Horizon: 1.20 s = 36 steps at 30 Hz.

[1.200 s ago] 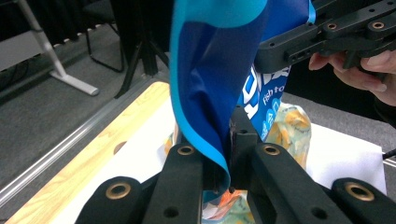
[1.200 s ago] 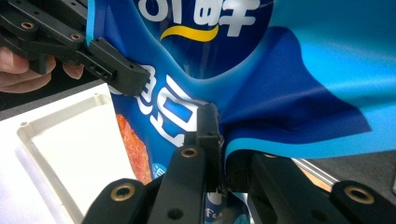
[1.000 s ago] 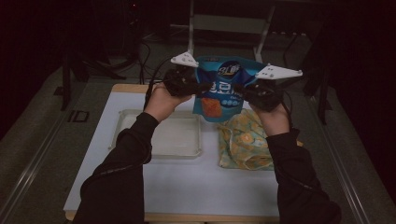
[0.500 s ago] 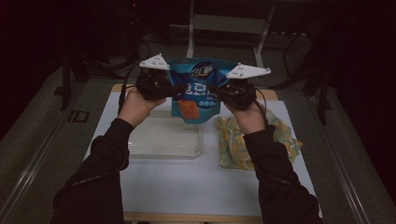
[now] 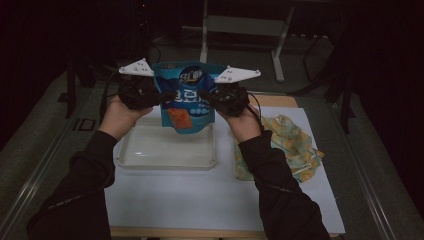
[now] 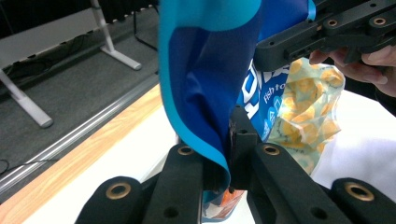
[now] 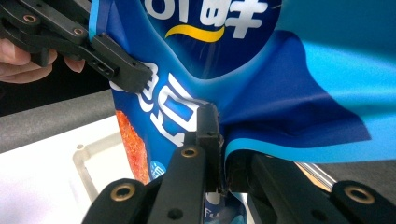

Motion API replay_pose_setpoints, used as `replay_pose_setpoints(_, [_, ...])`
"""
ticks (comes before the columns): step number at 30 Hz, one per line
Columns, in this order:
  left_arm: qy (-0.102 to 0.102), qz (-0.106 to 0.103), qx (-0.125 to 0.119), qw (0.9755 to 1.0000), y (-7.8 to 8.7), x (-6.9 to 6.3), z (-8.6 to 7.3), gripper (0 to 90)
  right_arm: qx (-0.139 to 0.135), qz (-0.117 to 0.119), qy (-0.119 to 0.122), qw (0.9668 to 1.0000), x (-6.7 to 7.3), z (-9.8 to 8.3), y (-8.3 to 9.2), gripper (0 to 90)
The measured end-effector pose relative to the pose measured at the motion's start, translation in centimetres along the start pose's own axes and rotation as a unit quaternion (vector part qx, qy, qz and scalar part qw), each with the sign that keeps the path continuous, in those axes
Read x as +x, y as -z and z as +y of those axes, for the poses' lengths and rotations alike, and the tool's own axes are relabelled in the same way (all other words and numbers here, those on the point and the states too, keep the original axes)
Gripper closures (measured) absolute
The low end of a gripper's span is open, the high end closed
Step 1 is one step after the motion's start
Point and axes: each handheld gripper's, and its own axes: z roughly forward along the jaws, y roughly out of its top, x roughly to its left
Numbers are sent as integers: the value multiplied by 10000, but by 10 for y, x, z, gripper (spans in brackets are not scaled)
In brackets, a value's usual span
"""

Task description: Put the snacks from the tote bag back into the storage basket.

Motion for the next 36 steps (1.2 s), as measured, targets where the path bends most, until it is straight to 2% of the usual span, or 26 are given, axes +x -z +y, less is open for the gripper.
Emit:
replay_pose_setpoints(10, [66, 119, 95, 9999, 21, 11, -16, 866, 44, 174, 9, 9998, 17, 7, -23, 870])
replay_pose_setpoints(16, [83, 125, 66, 9999, 24, 14, -26, 866, 19, 202, 46, 9998, 23, 5, -31, 871])
replay_pose_setpoints(29, [211, 87, 148, 9996, 11, 27, -57, 866, 159, 232, -47, 9996, 28, -15, -55, 871])
replay_pose_setpoints(32, [296, 30, 180, 9994, 3, 32, -71, 866, 242, 242, -127, 9993, 29, -28, -67, 871])
replay_pose_setpoints(34, [296, 30, 180, 9994, 3, 32, -71, 866, 263, 250, -158, 9992, 29, -30, -69, 871])
replay_pose_setpoints(36, [344, 1, 166, 9993, -2, 37, -80, 866, 272, 230, -172, 9992, 29, -36, -74, 873])
